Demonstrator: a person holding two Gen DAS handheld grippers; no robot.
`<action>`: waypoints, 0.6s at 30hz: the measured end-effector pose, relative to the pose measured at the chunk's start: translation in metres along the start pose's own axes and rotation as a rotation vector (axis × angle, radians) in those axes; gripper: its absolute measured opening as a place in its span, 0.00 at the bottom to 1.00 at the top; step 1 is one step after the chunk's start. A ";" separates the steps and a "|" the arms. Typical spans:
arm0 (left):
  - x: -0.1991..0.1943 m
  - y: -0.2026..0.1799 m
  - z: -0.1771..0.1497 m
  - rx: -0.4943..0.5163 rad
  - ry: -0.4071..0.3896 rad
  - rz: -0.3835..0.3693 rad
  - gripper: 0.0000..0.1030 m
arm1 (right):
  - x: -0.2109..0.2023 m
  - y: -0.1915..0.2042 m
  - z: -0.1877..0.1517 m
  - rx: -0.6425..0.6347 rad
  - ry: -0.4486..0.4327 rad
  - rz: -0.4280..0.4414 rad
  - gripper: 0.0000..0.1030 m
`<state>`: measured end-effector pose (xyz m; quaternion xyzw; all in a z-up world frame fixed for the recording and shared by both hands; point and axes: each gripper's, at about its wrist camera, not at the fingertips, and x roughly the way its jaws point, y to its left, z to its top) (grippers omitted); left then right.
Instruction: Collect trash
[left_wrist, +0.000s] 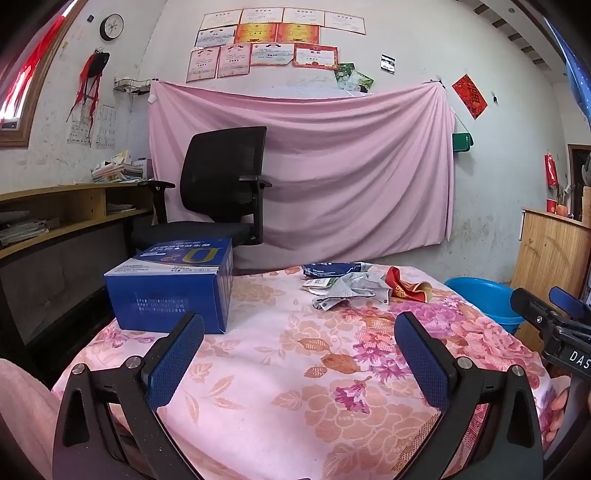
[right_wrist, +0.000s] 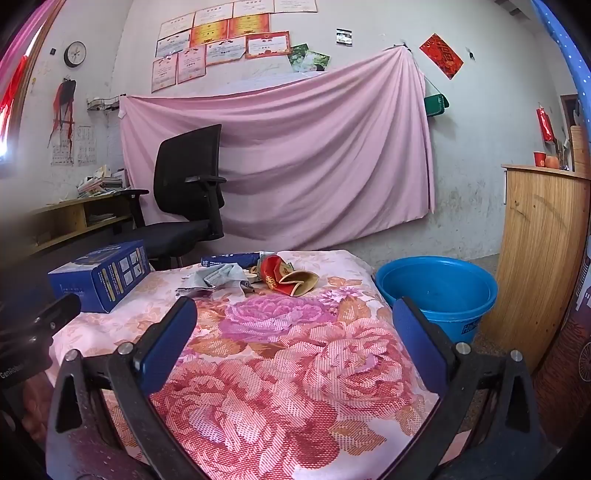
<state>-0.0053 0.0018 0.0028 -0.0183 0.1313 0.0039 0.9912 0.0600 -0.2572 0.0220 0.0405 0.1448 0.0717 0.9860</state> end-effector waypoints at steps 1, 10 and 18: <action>0.000 0.000 0.000 0.000 0.001 0.000 0.98 | 0.000 0.000 0.000 -0.001 0.000 0.000 1.00; 0.003 -0.001 -0.001 -0.001 0.001 0.003 0.98 | 0.000 -0.001 0.000 0.002 0.001 0.000 1.00; 0.003 0.000 0.000 -0.001 0.001 0.004 0.98 | -0.001 0.000 0.001 0.001 -0.001 0.001 1.00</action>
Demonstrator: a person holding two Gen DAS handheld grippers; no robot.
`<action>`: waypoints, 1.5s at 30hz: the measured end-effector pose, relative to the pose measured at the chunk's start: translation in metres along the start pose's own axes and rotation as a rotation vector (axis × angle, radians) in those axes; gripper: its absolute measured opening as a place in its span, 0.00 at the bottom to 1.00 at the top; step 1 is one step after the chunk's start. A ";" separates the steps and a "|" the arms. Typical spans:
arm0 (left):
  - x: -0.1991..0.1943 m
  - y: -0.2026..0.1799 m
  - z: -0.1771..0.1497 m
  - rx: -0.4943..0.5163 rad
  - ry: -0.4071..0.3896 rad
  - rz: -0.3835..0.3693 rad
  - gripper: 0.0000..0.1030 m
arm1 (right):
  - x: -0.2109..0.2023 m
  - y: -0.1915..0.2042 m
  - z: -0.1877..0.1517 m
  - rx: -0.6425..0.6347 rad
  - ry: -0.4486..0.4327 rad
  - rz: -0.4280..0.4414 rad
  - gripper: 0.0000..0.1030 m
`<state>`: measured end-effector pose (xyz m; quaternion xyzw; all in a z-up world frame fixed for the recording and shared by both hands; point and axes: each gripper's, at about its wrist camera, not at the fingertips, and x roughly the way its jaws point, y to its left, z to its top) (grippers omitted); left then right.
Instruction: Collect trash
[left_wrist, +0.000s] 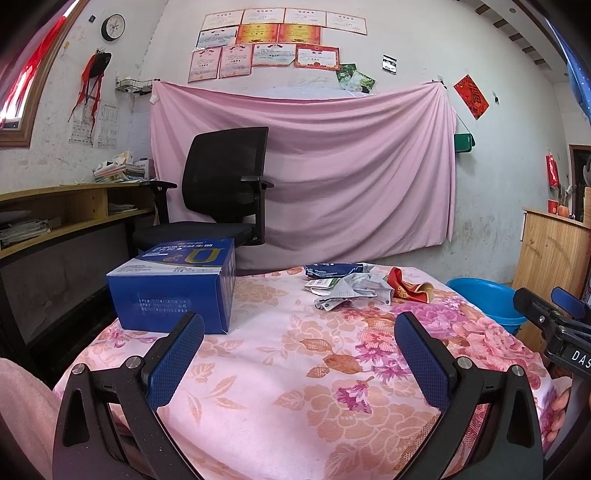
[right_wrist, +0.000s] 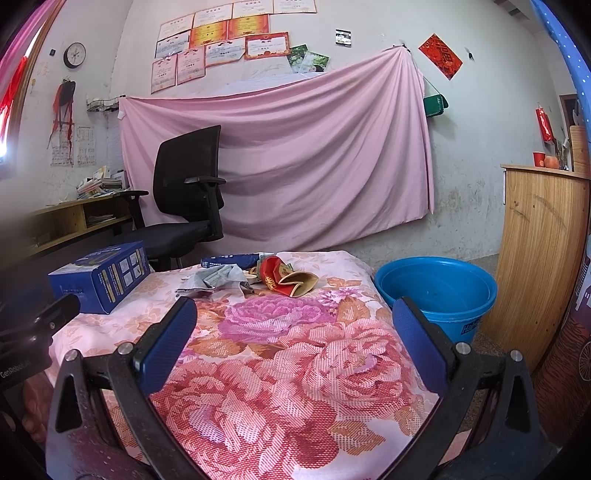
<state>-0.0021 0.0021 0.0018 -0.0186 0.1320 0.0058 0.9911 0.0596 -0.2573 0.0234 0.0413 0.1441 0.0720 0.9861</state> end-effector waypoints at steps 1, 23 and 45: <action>-0.001 0.000 0.000 -0.001 -0.002 0.000 0.98 | 0.000 0.000 0.000 0.001 0.000 0.000 1.00; 0.002 0.000 -0.001 0.009 -0.002 -0.001 0.98 | 0.000 0.000 -0.001 0.000 -0.002 0.001 1.00; 0.003 -0.001 -0.002 0.013 -0.004 0.005 0.98 | -0.001 -0.001 0.000 0.003 -0.003 0.000 1.00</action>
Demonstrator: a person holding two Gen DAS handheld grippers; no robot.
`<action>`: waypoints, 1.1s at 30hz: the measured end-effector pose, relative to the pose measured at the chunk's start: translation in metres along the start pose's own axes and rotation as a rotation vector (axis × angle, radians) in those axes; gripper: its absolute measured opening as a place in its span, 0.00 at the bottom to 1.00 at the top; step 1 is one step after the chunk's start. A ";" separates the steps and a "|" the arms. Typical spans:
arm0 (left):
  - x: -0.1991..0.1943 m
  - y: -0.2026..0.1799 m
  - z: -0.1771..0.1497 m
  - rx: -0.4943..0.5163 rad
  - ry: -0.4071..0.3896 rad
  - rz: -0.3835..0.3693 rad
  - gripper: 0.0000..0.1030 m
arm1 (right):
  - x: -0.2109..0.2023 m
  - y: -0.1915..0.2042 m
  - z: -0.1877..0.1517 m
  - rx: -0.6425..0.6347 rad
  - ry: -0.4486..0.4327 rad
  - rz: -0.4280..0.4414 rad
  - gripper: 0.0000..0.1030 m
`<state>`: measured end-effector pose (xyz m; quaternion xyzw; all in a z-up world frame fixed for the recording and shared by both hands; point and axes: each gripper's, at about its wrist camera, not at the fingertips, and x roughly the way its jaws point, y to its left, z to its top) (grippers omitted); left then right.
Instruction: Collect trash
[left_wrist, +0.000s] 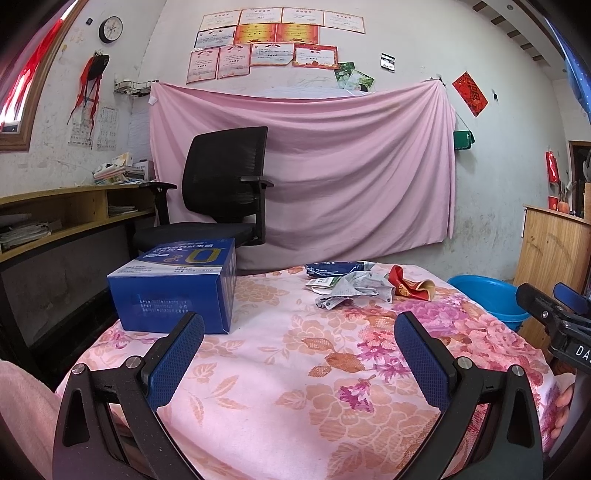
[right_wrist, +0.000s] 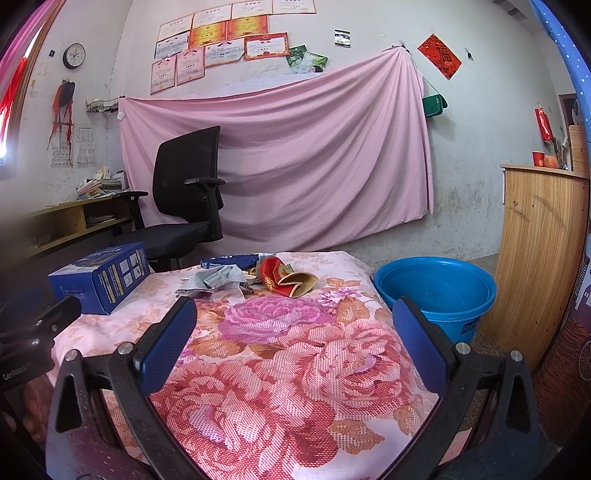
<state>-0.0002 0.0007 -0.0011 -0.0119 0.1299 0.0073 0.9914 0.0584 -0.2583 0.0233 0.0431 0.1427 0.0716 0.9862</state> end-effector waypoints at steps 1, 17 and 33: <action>0.000 0.000 0.000 -0.001 -0.001 0.000 0.98 | 0.000 0.000 0.000 0.001 0.000 0.001 1.00; 0.002 0.002 -0.001 -0.004 -0.001 0.005 0.98 | -0.003 0.000 0.000 -0.002 -0.003 0.002 1.00; 0.001 0.002 -0.001 -0.009 -0.002 0.000 0.98 | -0.002 0.001 0.001 -0.002 -0.003 0.002 1.00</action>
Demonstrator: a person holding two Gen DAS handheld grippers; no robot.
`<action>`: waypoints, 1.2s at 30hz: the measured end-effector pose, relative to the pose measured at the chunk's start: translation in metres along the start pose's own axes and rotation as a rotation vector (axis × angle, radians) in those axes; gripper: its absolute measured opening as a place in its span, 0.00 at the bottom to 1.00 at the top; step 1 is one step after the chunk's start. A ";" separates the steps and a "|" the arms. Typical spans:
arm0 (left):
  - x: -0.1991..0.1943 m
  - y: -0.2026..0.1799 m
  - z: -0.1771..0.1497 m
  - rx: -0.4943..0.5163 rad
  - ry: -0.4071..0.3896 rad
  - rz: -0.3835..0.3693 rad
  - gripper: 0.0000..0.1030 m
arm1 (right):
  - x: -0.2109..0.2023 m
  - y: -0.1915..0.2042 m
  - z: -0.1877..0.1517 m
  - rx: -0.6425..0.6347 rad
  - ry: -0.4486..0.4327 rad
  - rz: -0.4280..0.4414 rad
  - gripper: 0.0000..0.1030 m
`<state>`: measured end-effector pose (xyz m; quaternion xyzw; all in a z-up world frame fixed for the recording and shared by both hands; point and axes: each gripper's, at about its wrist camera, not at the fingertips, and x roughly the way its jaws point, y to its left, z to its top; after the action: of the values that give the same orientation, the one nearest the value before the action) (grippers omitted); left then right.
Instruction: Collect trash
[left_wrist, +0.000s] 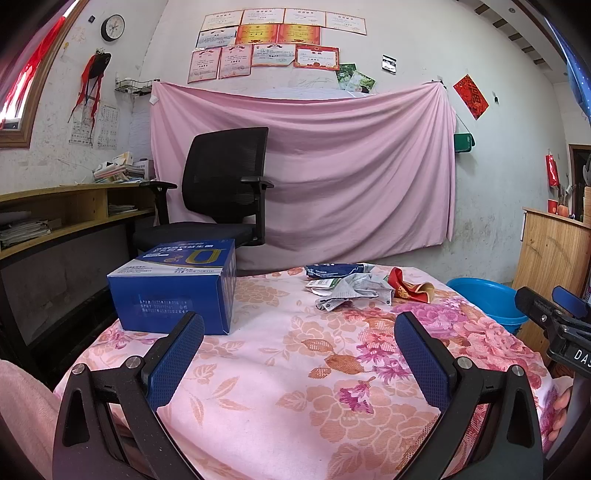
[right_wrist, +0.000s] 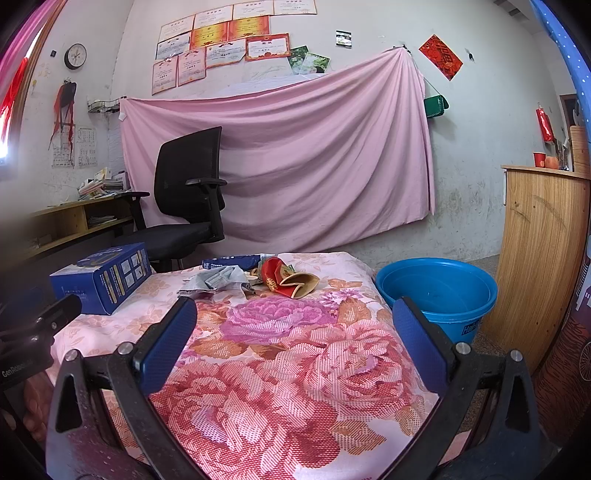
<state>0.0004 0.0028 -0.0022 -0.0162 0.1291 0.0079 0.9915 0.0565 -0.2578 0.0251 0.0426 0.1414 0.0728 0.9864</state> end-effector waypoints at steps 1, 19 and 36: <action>0.000 0.000 0.000 0.000 0.000 0.000 0.98 | 0.000 0.000 0.000 0.000 0.000 0.000 1.00; -0.008 -0.006 0.011 -0.013 -0.021 -0.022 0.98 | 0.006 -0.006 0.009 0.045 0.024 0.036 1.00; 0.117 -0.016 0.112 0.010 0.025 -0.086 0.98 | 0.128 -0.041 0.109 0.011 0.084 0.095 1.00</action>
<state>0.1426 -0.0076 0.0763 -0.0171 0.1405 -0.0355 0.9893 0.2150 -0.2855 0.0900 0.0517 0.1810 0.1206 0.9747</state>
